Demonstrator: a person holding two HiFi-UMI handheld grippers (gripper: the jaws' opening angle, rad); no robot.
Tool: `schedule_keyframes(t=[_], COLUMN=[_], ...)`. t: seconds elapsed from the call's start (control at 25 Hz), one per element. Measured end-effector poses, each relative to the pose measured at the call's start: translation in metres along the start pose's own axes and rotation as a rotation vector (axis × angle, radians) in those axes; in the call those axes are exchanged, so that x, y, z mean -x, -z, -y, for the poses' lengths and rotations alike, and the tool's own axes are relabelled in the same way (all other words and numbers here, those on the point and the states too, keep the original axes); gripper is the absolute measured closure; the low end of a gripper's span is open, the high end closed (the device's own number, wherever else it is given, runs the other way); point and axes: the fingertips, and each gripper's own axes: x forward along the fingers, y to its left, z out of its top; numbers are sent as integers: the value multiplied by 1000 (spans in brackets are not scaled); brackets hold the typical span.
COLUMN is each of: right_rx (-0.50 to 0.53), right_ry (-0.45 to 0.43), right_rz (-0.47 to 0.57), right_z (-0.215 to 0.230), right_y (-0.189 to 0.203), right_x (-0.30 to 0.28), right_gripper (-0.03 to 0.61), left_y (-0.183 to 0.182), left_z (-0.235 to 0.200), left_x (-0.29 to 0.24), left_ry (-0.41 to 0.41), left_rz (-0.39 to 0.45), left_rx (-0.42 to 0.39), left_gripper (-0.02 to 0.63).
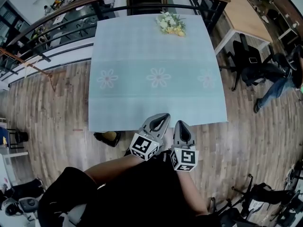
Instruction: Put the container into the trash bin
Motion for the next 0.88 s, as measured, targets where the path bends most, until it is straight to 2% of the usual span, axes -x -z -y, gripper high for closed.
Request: schedule_keyframes(t=[0.4, 0.6, 0.88], right_rx=[63, 63, 83], right_ry=[-91, -131, -169], right_rz=[41, 55, 95], right_z=[29, 41, 63], right_y=[-31, -45, -13], right_x=[-26, -33, 17], right_gripper=[543, 543, 545], left_y=[-8, -19, 19], left_z=[8, 13, 68], left_x=[-38, -54, -43], left_ry=[-84, -116, -138], left_rz=[-1, 5, 24], left_rx=[-21, -44, -69], left_gripper=[600, 600, 600])
